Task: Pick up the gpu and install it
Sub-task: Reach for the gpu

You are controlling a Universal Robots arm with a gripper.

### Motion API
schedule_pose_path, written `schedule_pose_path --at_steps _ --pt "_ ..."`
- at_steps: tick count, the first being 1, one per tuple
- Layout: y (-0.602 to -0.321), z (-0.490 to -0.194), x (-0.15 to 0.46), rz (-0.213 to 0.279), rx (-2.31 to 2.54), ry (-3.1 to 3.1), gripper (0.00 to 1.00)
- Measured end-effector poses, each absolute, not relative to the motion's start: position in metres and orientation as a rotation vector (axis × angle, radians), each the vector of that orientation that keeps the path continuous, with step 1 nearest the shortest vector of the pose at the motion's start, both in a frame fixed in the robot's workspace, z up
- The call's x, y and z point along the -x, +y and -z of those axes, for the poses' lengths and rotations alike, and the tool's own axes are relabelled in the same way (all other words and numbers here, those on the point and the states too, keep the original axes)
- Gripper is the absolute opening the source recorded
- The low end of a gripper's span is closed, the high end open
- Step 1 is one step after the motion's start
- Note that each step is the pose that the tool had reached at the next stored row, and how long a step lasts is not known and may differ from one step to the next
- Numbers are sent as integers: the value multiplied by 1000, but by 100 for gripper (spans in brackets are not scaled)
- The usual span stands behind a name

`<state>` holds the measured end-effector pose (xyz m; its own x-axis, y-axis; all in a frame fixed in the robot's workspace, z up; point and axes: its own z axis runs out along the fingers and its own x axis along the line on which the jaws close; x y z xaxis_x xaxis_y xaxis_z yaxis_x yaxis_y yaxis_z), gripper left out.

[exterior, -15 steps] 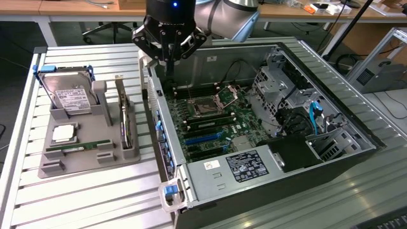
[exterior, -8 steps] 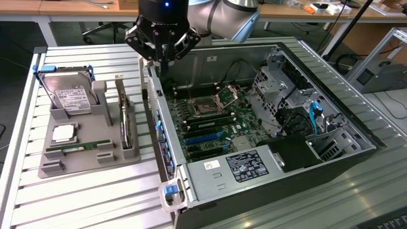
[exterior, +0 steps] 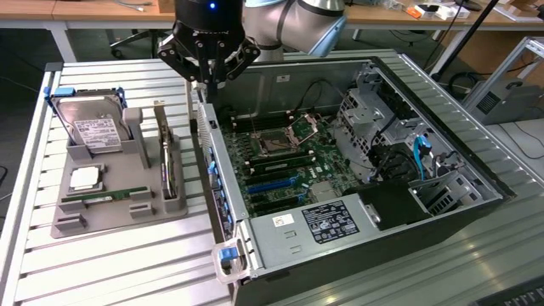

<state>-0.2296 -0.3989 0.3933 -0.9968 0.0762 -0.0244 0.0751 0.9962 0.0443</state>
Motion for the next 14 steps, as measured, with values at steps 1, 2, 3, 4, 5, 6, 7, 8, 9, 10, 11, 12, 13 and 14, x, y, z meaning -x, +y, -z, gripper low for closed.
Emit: schedule_pose_path --at_steps 1,2,3,4,5,6,7,8,9,10,11,12,13,14 --pt "-399 -393 231 -68 -118 3113 11" --pt "-399 -393 233 -68 -118 3113 11" --pt "-399 -393 236 -68 -118 3112 11" --pt "-399 -393 238 -68 -118 3112 11" --pt "-399 -393 240 -68 -118 3112 11" --pt "-399 -393 242 -68 -118 3112 11" --pt "-399 -393 244 -68 -118 3112 11" --pt "-399 -393 245 -68 -118 3113 11" --pt "-399 -393 247 -68 -118 3112 11" --pt "-399 -393 248 -68 -118 3112 11" --pt "-399 -393 249 -68 -118 3113 11" --pt "-399 -393 250 -68 -118 3112 11" --pt "-399 -393 252 -68 -118 3112 11" --pt "-399 -393 253 -68 -118 3113 11"
